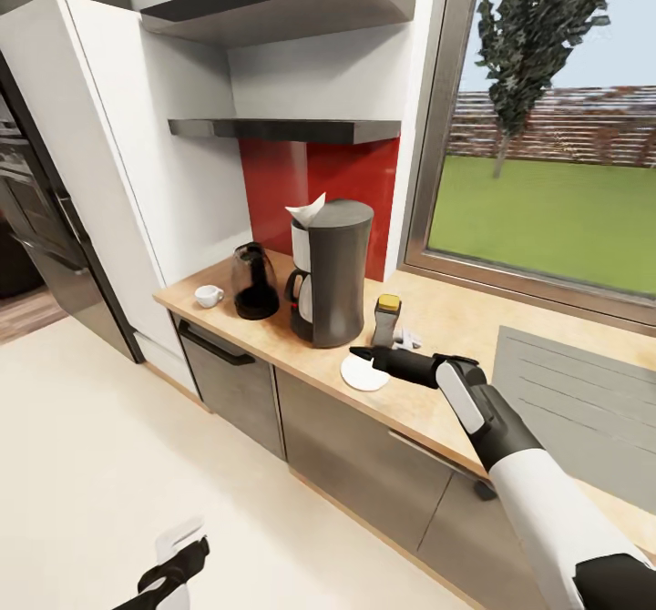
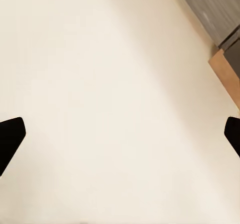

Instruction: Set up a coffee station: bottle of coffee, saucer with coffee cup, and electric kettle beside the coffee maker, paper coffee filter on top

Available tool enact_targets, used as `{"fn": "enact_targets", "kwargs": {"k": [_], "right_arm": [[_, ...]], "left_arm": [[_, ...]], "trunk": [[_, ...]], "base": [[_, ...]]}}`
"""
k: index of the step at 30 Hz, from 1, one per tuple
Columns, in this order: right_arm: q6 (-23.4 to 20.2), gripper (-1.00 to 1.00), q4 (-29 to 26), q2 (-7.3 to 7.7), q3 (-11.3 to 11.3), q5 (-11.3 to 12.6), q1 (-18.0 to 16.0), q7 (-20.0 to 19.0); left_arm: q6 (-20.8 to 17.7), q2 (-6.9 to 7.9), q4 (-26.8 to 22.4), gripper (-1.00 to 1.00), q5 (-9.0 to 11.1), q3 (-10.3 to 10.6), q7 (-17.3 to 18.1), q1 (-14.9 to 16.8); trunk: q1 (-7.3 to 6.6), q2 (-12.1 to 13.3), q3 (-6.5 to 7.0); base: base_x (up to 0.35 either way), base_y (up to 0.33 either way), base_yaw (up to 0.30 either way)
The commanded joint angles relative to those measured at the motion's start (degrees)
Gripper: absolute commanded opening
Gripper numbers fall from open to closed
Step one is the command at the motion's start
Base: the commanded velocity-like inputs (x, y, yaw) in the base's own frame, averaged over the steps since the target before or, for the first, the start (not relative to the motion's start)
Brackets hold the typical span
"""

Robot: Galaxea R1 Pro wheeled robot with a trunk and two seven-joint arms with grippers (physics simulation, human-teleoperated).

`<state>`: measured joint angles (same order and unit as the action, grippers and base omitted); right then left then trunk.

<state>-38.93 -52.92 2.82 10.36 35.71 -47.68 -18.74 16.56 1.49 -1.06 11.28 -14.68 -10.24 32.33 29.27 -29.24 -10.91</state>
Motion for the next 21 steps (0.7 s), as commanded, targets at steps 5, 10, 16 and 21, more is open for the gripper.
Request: {"fn": "enact_targets", "kwargs": {"k": [5,10,16,21], "right_arm": [[-0.2,1.0,0.5,-0.01,0.1,0.1,0.0,-0.2],[-0.2,1.0,0.5,-0.01,0.1,0.1,0.0,-0.2],[-0.2,1.0,0.5,-0.01,0.1,0.1,-0.1,-0.2],[-0.2,1.0,0.5,-0.09,0.1,0.1,0.0,-0.2]], "left_arm": [[0.1,0.06,0.0,1.0,0.6,0.3,-0.1,-0.4],[0.1,0.01,0.1,1.0,0.6,0.3,-0.1,-0.5],[0.1,0.01,0.0,1.0,0.6,0.3,-0.1,-0.8],[0.1,0.01,0.0,1.0,0.6,0.3,-0.1,-0.8]], "trunk": [[0.02,-0.1,-0.1],[0.02,-0.1,-0.1],[0.02,-0.1,-0.1],[0.02,-0.1,-0.1]], "base": [[0.0,0.0,0.0],[0.101,0.097,0.0],[0.186,0.276,0.0],[0.067,0.322,0.0]]}}
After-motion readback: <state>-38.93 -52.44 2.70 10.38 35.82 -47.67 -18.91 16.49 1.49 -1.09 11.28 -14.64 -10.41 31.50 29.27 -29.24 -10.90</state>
